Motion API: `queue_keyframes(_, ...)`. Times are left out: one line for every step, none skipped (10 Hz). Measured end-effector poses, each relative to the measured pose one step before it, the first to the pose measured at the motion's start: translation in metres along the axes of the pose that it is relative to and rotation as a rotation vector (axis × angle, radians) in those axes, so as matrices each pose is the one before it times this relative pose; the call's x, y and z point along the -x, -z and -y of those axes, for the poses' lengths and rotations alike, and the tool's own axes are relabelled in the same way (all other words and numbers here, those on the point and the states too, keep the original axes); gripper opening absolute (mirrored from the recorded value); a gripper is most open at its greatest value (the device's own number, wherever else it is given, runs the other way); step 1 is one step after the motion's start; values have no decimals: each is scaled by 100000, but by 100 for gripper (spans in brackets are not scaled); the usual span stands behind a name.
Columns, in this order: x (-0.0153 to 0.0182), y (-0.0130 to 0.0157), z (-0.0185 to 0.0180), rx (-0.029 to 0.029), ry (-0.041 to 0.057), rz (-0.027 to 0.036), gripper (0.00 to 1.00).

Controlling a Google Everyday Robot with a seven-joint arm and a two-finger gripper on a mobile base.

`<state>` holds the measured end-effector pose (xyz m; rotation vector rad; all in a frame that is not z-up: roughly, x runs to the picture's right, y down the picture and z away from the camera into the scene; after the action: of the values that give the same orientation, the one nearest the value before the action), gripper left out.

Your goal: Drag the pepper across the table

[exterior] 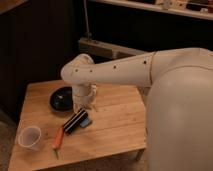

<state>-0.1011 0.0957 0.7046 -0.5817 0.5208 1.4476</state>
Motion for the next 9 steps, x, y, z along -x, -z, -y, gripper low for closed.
queue_keyframes(1,2,-1,1,4,2,65)
queue_keyframes(-1,0,1,-1,-2,1,65)
queue_keyframes(-4,3,-15,22,8,-18,65)
queue_keyframes(-22,-45,-101,486,212,-425,65)
queue_keyframes(-38,-248,-197,1109,1087,-948,65)
queue_keyframes(17,-145,-411,1445,1089,-665,65)
queue_keyframes(-23,-284,-781,2892,1958,-1286,65)
queue_keyframes(28,-345,-700,4647,1819,-1549,65)
queue_keyframes(-69,-401,-426,4045,1316,-1267,65)
